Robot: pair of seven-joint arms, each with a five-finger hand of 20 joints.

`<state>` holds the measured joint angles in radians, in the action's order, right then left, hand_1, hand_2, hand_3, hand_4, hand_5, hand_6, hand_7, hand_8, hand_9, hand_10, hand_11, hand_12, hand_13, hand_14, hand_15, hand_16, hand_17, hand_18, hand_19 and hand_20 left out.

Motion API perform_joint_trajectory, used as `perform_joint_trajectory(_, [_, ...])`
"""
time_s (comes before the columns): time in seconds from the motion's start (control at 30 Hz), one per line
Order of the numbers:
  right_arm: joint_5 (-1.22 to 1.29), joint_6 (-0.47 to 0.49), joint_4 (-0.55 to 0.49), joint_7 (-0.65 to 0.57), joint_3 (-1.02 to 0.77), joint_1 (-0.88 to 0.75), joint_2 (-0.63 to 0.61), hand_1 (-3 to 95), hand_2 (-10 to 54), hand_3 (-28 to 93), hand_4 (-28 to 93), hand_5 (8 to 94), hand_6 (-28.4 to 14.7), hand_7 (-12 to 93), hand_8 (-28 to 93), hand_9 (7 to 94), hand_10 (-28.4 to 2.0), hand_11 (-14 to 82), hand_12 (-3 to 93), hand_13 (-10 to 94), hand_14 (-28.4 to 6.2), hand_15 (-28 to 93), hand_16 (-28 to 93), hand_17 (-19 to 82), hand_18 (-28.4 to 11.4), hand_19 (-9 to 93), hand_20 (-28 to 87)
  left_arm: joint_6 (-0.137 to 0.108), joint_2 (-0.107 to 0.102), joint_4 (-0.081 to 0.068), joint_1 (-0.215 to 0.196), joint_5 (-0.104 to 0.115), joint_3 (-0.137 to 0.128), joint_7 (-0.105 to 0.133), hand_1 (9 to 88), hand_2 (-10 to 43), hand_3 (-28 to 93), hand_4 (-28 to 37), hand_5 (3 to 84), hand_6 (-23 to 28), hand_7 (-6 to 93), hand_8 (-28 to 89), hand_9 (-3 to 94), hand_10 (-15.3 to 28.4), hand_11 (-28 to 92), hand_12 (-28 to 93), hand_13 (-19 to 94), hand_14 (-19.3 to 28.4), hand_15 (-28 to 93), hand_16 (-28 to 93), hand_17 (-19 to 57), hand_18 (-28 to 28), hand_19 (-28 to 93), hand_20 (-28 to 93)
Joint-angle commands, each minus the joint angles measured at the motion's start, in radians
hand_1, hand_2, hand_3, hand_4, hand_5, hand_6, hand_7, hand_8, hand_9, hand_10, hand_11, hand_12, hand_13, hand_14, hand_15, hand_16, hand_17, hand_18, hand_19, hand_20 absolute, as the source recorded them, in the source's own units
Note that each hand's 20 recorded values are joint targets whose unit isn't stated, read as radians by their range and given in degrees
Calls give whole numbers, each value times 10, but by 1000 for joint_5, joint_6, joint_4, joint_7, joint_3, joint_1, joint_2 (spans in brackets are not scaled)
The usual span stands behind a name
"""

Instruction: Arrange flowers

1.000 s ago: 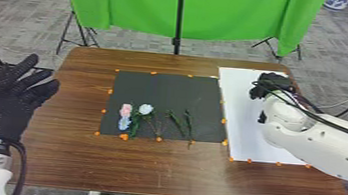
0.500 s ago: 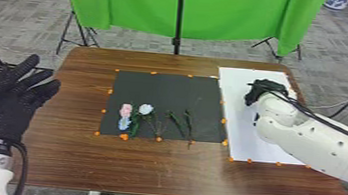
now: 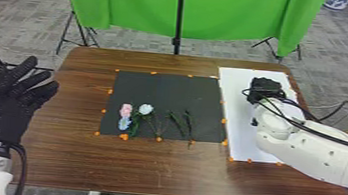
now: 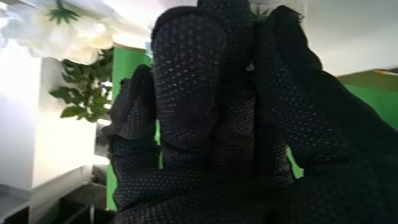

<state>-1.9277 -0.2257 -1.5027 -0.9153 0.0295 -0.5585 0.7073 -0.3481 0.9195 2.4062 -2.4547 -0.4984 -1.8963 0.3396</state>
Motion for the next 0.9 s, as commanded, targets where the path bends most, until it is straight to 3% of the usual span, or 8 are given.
perform_joint_trajectory(0.03, [-86,-119,-40,13,16,6,11,557,-95,692,-283,840,56,218,-4,924,-35,58,293,824,-10,551,245,341,-174,920,301,2,13,5,-16,-4,-7,-7,209,94,772,-283,344,92,128,-88,299,198,270,103,245,283,573,-118,-51,262,673,159])
perform_joint_trajectory(0.3, [-110,-215,-124,61,65,93,139,547,-95,712,-283,842,52,217,2,928,-38,56,298,826,-12,555,251,341,-176,927,300,5,9,4,-7,-5,-8,-15,210,94,772,-283,345,93,128,-88,299,198,270,104,245,283,573,-118,-51,262,674,157])
perform_joint_trajectory(0.53, [-85,-197,-147,87,83,97,261,543,-95,716,-283,836,51,221,6,932,-41,71,311,815,-16,574,244,331,-179,930,305,9,5,-1,4,-7,-9,-28,210,95,771,-283,345,93,128,-88,299,198,270,104,245,283,573,-118,-51,263,674,156])
perform_joint_trajectory(0.9, [-59,-133,-139,94,87,40,349,536,-95,725,-283,828,50,229,4,935,-48,87,335,799,-22,601,239,317,-180,927,312,13,-3,-4,11,-11,-15,-41,210,95,772,-283,345,93,128,-88,299,198,269,104,246,283,573,-118,-52,262,674,153])
